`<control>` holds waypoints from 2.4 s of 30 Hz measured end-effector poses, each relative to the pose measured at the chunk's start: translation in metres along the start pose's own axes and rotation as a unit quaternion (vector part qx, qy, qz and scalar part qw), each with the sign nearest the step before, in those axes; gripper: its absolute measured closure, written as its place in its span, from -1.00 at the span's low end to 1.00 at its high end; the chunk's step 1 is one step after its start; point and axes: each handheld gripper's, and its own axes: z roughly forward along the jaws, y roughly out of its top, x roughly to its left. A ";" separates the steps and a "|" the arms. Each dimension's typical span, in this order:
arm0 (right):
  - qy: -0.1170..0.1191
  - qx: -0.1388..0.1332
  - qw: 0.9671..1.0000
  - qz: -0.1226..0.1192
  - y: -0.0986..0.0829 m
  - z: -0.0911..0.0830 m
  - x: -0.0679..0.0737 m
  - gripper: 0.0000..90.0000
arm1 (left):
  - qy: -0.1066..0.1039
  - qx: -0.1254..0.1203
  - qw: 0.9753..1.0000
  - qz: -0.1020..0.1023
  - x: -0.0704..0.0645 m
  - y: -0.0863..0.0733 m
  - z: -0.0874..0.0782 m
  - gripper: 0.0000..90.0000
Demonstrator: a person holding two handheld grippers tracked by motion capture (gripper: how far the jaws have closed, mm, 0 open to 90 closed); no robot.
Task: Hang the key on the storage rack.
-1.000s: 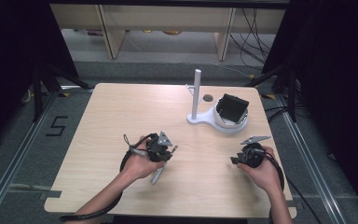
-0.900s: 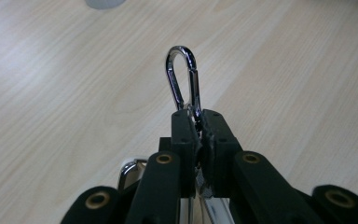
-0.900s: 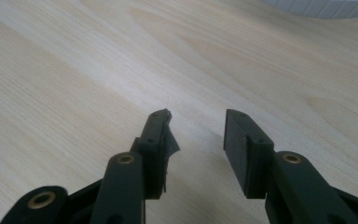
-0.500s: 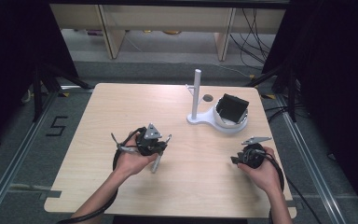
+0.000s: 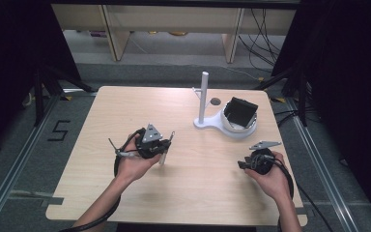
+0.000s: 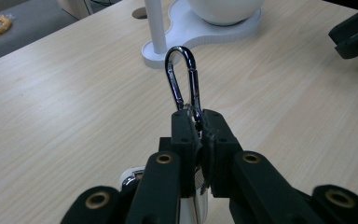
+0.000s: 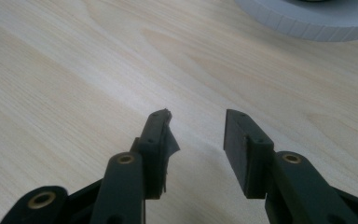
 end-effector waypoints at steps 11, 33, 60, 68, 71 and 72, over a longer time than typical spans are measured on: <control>-0.004 0.001 1.000 -0.006 -0.001 -0.004 -0.006 0.37 | 0.018 -0.055 0.998 -0.017 0.004 0.004 0.001 0.86; -0.006 -0.008 1.000 -0.021 -0.001 -0.003 -0.003 0.35 | 0.043 -0.107 0.993 -0.023 0.013 0.014 0.007 0.86; -0.002 -0.004 1.000 -0.020 0.001 -0.006 -0.001 0.35 | 0.059 -0.152 0.987 -0.002 0.020 0.050 0.027 0.86; -0.002 -0.003 1.000 -0.017 0.000 -0.006 -0.001 0.35 | 0.061 -0.163 0.985 0.002 0.019 0.065 0.034 0.86; -0.001 -0.004 1.000 -0.016 0.001 -0.006 -0.001 0.35 | 0.060 -0.166 0.984 0.001 0.019 0.069 0.037 0.86; -0.001 -0.004 1.000 -0.016 0.001 -0.006 -0.001 0.35 | 0.061 -0.167 0.984 0.003 0.019 0.072 0.038 0.85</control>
